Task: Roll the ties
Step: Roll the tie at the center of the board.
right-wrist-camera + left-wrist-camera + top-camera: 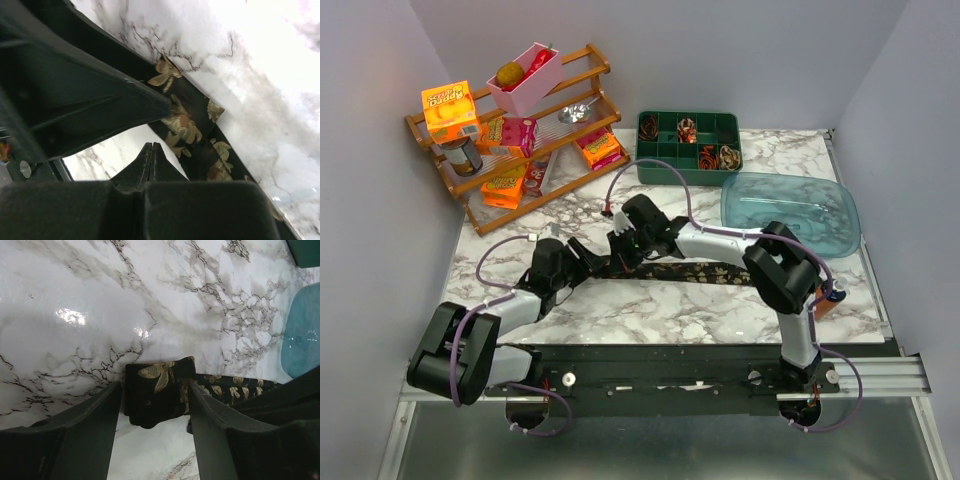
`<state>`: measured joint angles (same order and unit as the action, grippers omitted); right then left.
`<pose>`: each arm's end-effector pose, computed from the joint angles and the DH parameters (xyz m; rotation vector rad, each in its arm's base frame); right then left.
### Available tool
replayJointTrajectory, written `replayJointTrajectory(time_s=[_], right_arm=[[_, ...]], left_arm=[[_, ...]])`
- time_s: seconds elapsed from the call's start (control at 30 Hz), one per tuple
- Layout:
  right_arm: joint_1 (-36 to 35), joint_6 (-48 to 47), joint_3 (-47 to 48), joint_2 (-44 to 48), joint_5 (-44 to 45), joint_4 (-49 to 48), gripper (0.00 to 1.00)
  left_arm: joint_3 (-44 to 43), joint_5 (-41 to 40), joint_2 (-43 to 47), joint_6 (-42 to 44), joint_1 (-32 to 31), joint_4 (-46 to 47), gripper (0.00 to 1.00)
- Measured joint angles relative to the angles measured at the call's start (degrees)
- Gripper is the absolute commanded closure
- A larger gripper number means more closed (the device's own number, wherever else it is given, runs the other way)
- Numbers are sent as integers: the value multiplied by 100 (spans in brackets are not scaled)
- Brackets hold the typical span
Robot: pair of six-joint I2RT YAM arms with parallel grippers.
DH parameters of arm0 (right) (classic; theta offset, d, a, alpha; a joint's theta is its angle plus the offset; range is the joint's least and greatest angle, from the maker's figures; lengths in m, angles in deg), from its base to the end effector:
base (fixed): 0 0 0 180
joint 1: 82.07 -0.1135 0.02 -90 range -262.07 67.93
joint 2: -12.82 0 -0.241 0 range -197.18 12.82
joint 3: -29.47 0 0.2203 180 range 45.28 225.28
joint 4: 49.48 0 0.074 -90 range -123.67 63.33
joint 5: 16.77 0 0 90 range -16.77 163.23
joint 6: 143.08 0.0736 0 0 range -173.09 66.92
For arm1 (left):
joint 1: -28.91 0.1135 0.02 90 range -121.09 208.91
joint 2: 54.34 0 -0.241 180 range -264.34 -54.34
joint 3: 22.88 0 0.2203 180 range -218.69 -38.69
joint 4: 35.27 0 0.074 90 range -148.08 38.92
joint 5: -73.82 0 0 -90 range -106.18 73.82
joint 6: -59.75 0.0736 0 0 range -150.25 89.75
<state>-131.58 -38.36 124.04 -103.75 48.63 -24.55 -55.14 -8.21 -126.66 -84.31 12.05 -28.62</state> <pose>0.2548 0.3456 0.1436 -0.9689 2.3610 1.0030 0.2248 -0.0788 0.1205 -0.6450 2.1840 -0.8398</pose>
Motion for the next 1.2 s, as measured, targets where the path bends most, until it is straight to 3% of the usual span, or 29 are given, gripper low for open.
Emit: replayJointTrajectory(time_s=[0.23, 0.6, 1.2], right_arm=[[-4, -55, 66, 522, 354, -129, 99], [-2, -61, 291, -363, 796, -175, 99], [-11, 72, -83, -68, 841, -216, 99]], left_arm=[[63, -4, 219, 26, 0, -149, 32], [177, -90, 476, 20, 0, -356, 35], [212, -79, -20, -129, 0, 382, 38]])
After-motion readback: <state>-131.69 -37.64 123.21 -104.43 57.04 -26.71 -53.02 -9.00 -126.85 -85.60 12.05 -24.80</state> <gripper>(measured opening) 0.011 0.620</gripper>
